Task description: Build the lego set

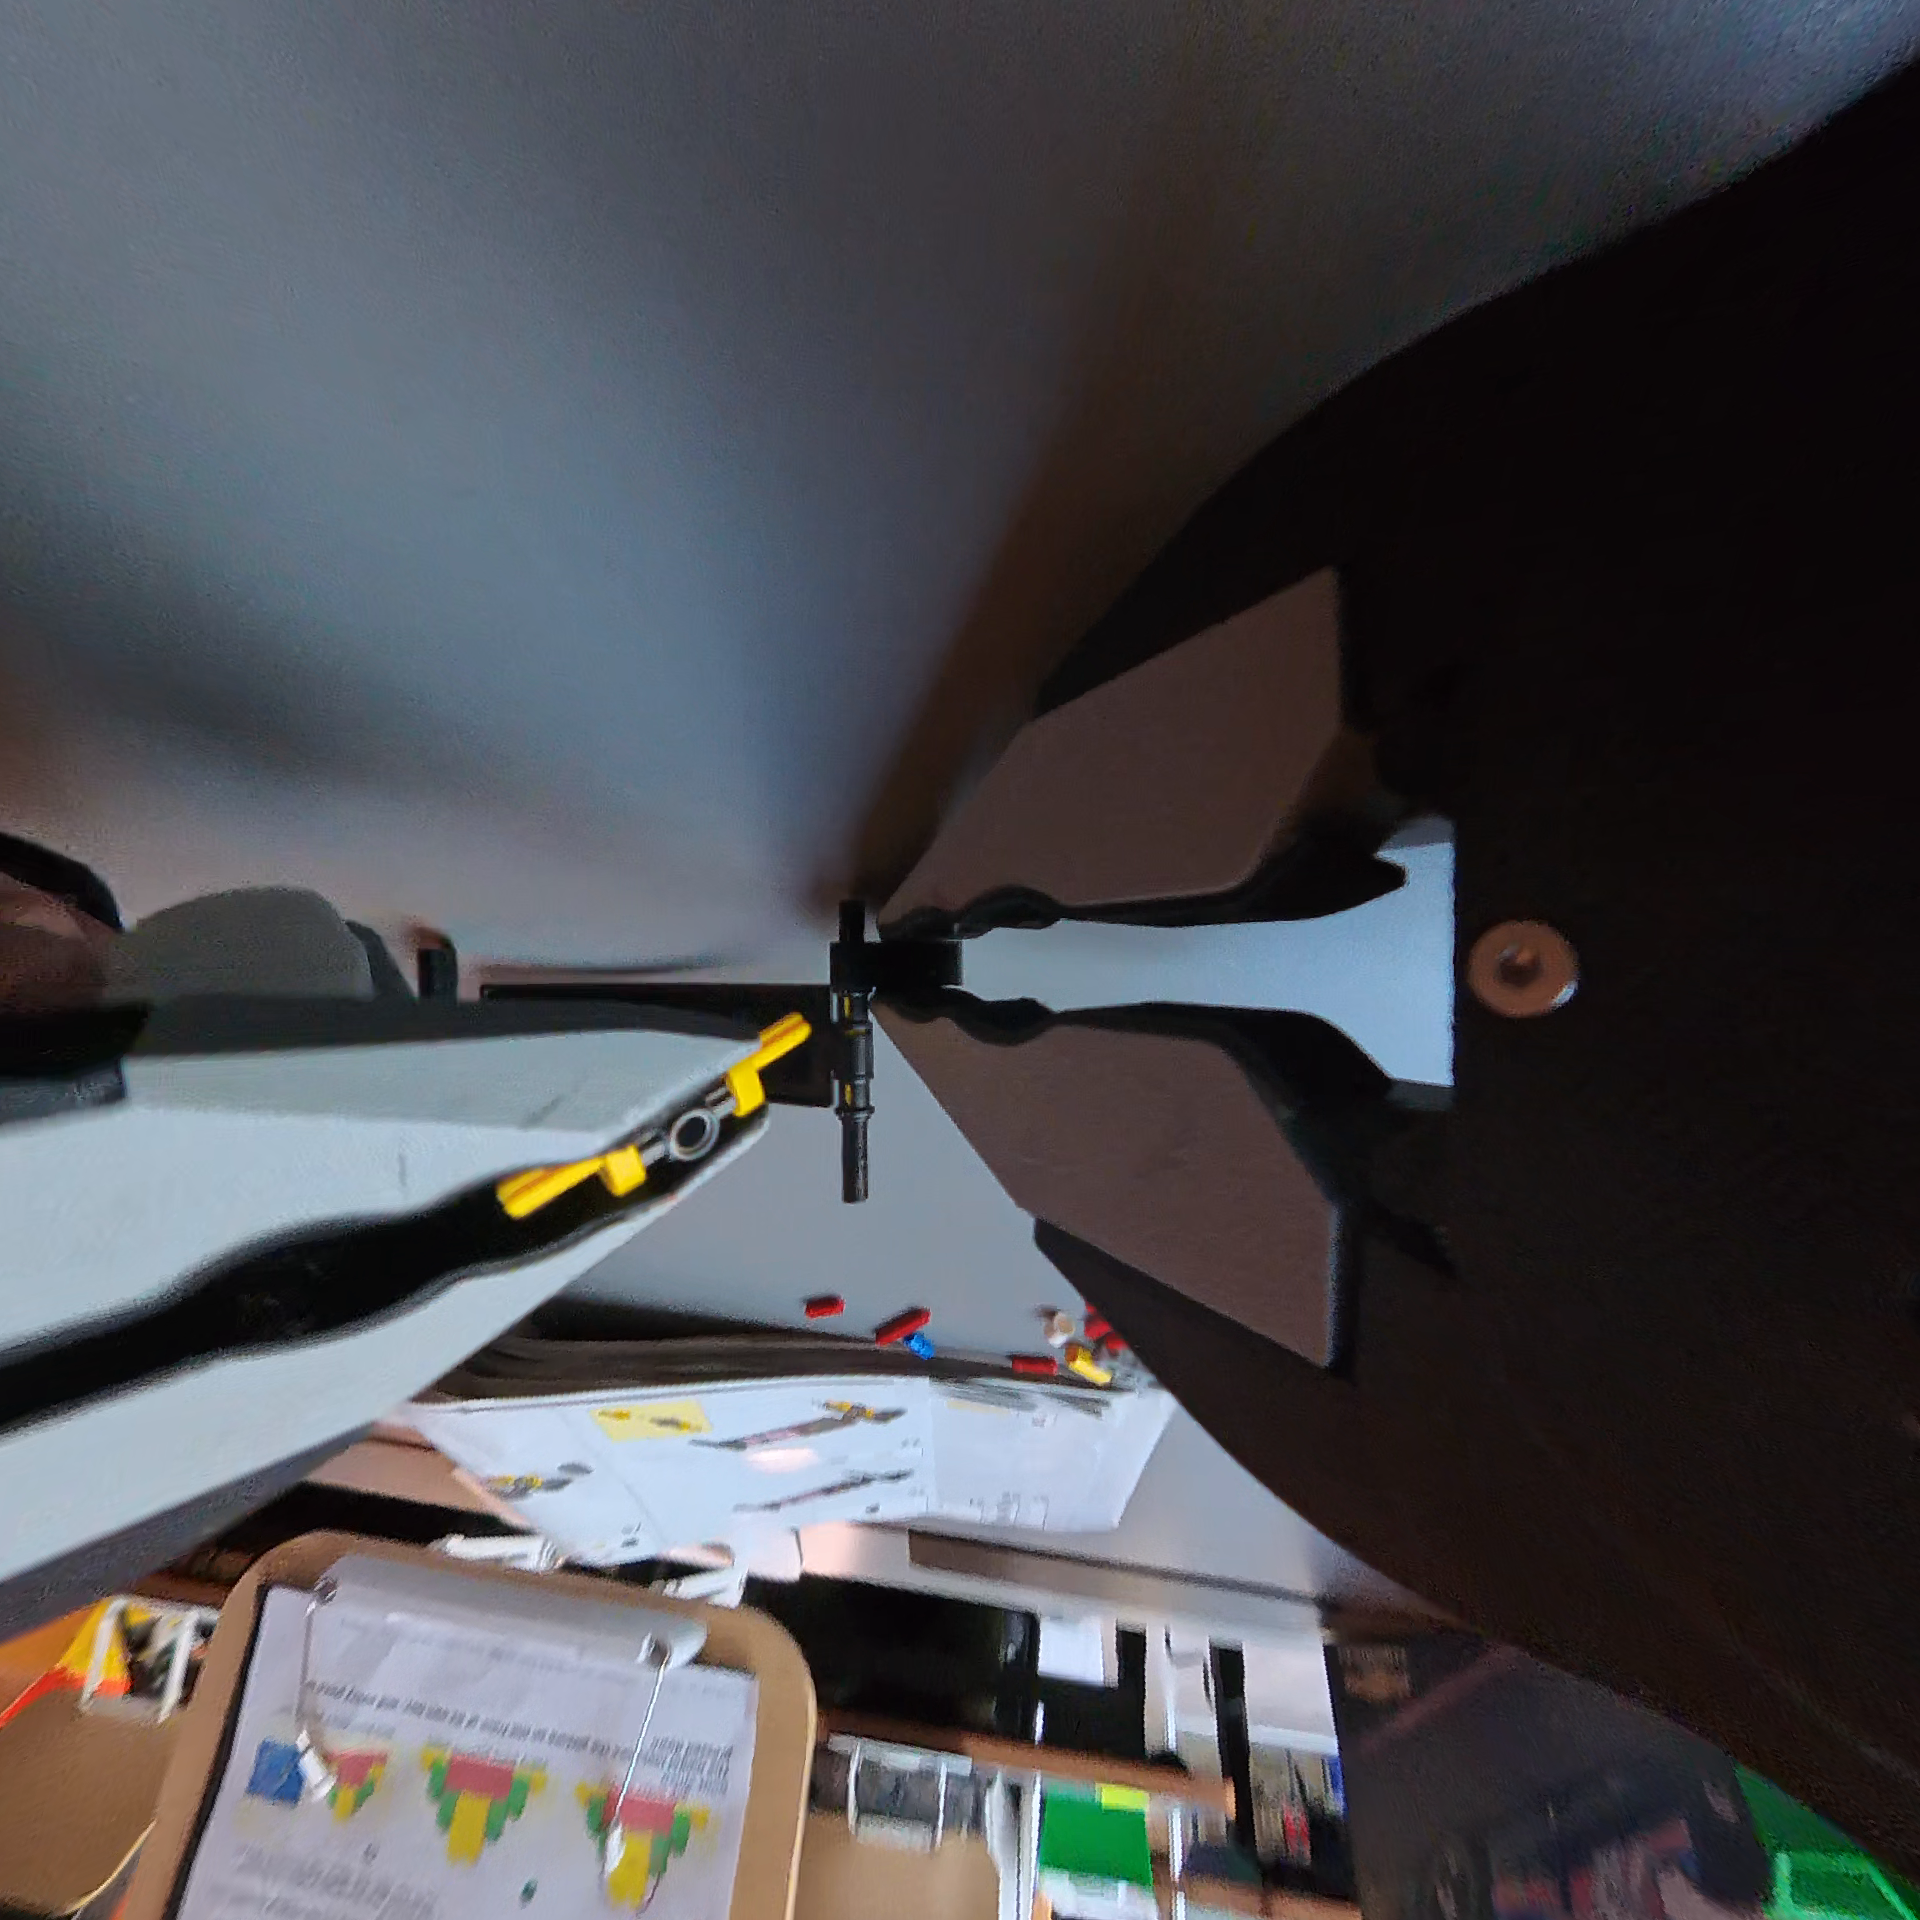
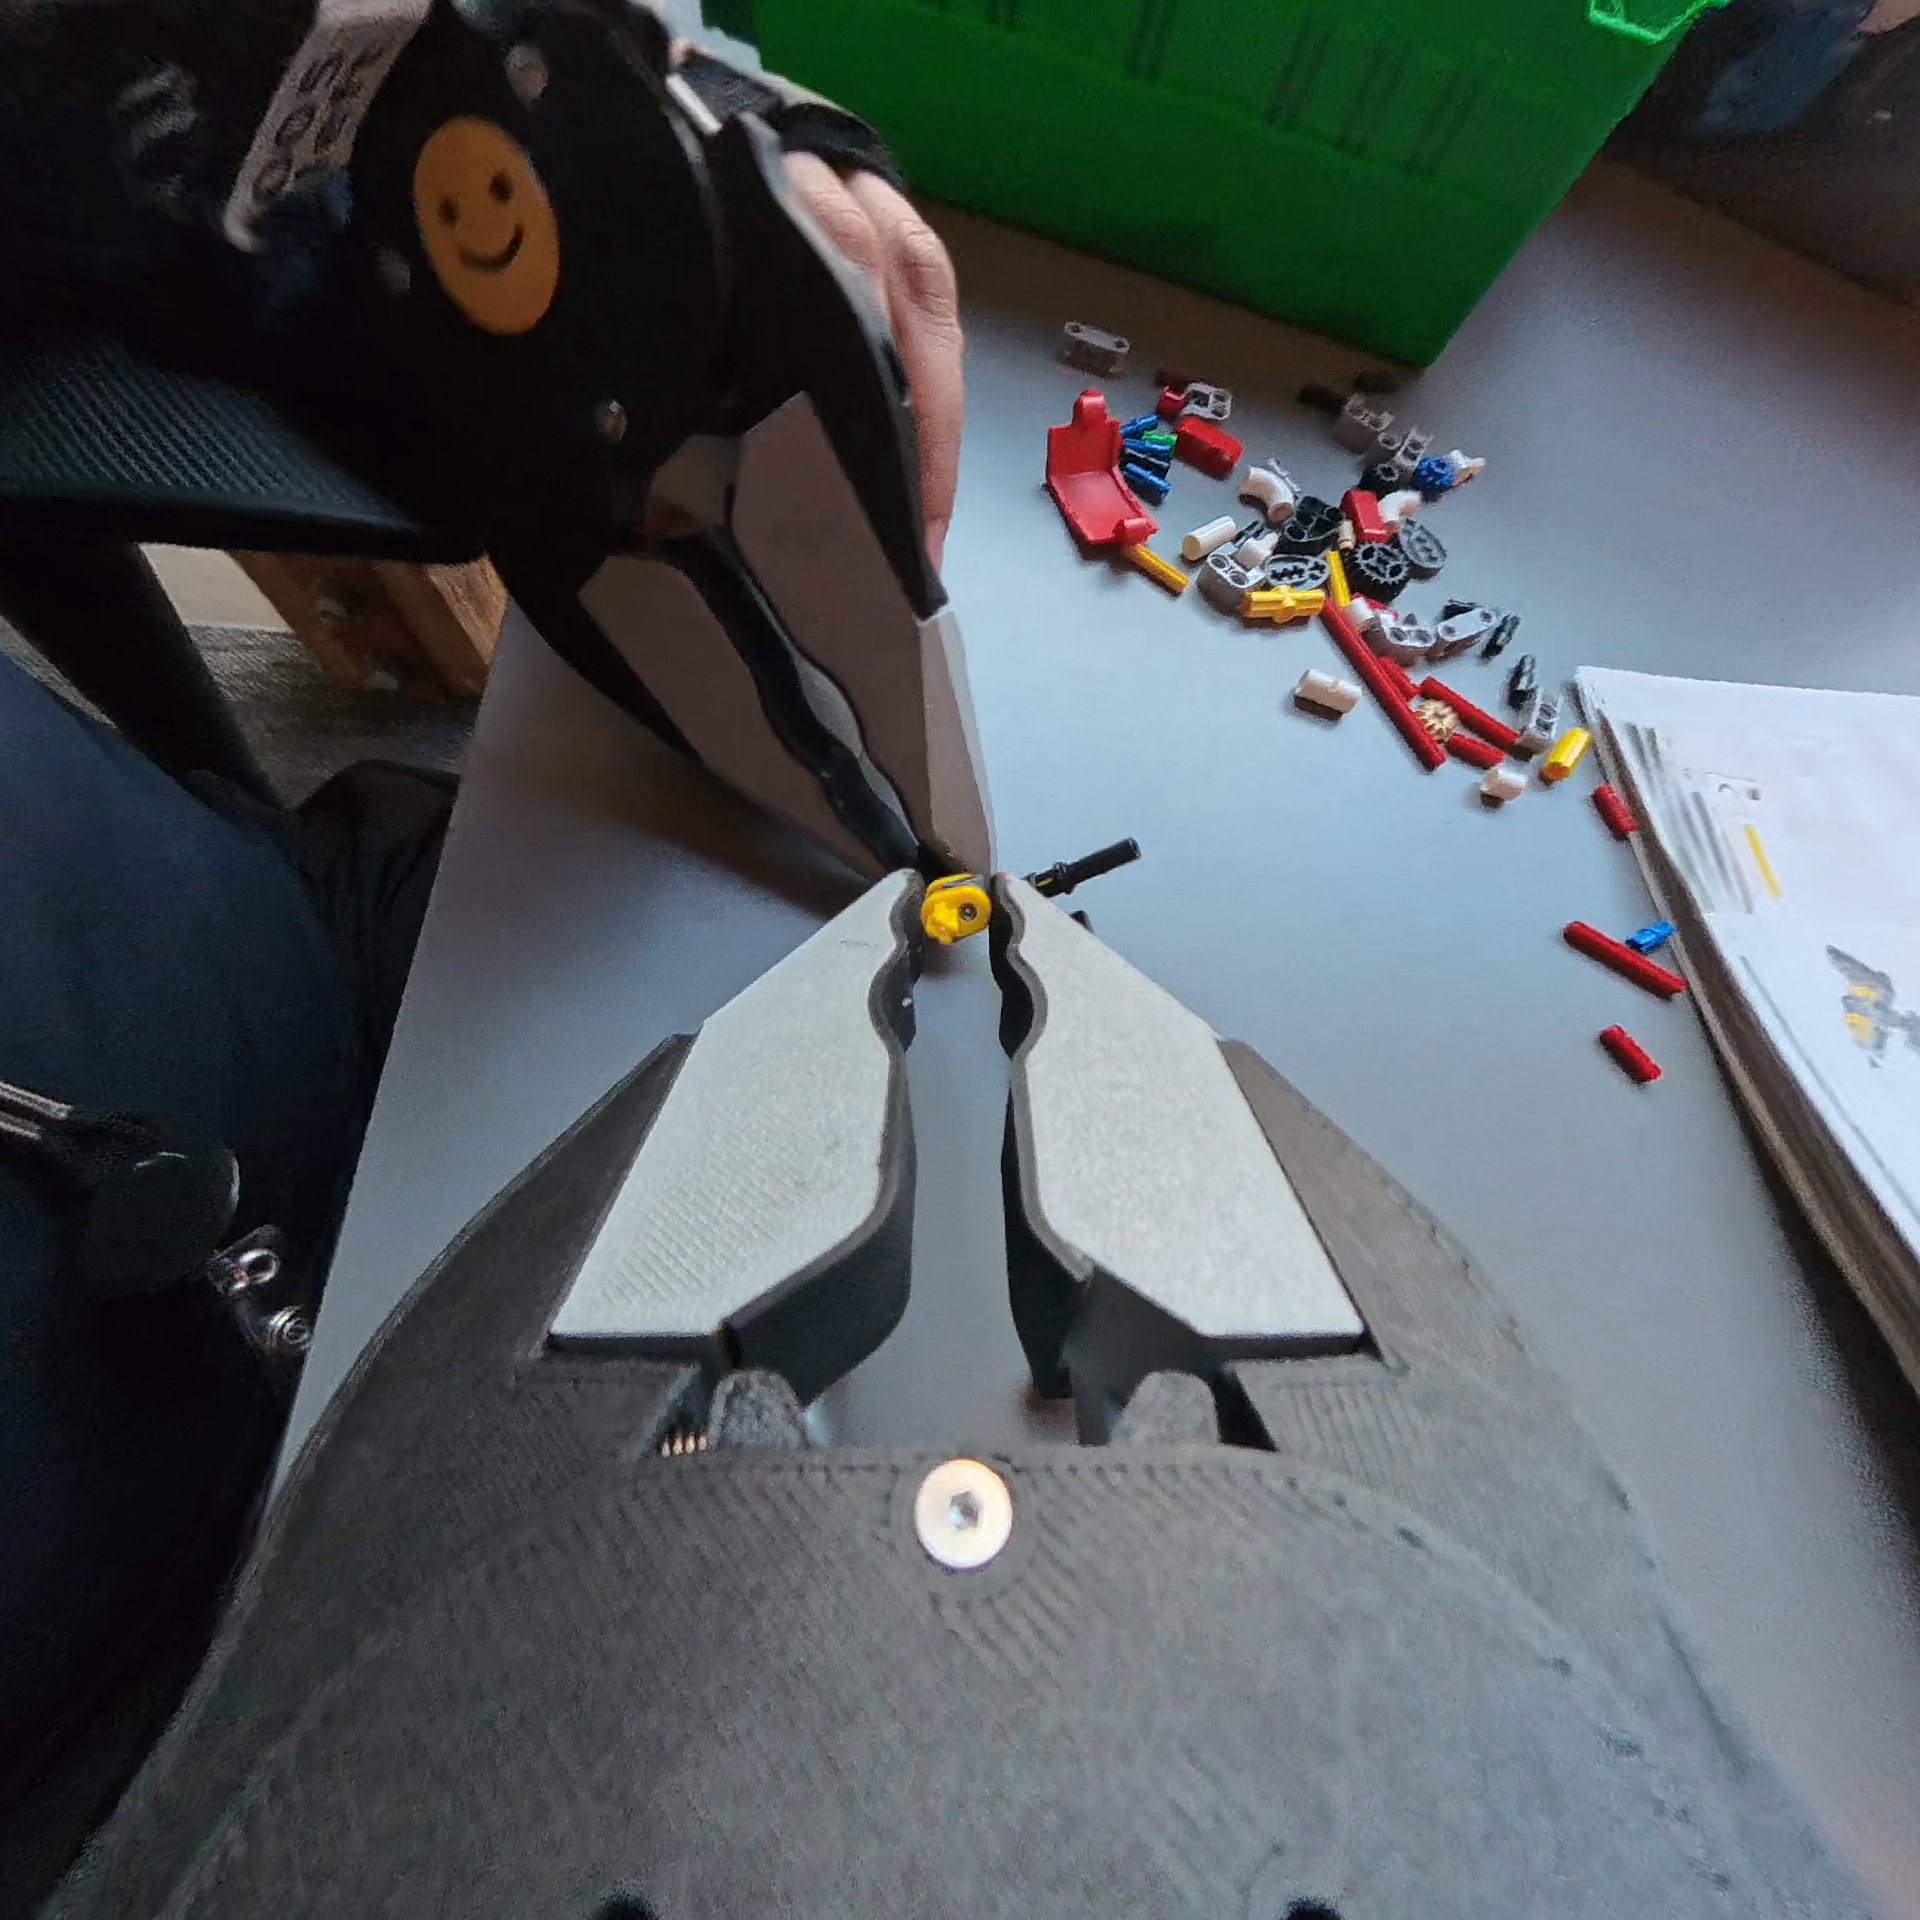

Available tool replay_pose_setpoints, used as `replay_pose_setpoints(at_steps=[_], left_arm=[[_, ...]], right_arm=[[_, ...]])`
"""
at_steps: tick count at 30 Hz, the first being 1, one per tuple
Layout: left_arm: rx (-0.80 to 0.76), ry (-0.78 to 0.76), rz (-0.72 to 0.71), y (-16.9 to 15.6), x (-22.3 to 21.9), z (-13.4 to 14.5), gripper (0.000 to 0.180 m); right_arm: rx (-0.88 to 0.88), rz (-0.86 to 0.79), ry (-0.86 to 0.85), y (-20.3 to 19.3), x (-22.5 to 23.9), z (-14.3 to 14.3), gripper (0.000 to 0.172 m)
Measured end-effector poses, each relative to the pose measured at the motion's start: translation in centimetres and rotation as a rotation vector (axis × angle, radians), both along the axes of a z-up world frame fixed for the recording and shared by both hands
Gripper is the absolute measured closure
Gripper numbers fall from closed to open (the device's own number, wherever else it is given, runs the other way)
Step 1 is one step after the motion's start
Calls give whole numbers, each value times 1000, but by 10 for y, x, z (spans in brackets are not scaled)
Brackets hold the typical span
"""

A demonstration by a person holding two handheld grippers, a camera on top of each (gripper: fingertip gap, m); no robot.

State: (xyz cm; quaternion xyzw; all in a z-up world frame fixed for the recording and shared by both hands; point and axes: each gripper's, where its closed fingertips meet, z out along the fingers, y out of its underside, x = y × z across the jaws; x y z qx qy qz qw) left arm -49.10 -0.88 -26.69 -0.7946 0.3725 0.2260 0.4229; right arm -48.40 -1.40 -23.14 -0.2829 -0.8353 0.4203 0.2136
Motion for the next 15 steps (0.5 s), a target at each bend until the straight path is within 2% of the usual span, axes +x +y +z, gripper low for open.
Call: replay_pose_setpoints(at_steps=[6, 11, 15], left_arm=[[19, 222, 7, 1, -4, 1, 175], [40, 507, 4, 3, -8, 3, 174], [37, 556, 18, 3, -11, 3, 174]], right_arm=[[31, -14, -46, 2, -4, -12, 162], [5, -20, -41, 1, -6, -8, 162], [19, -30, -53, 1, -8, -12, 162]])
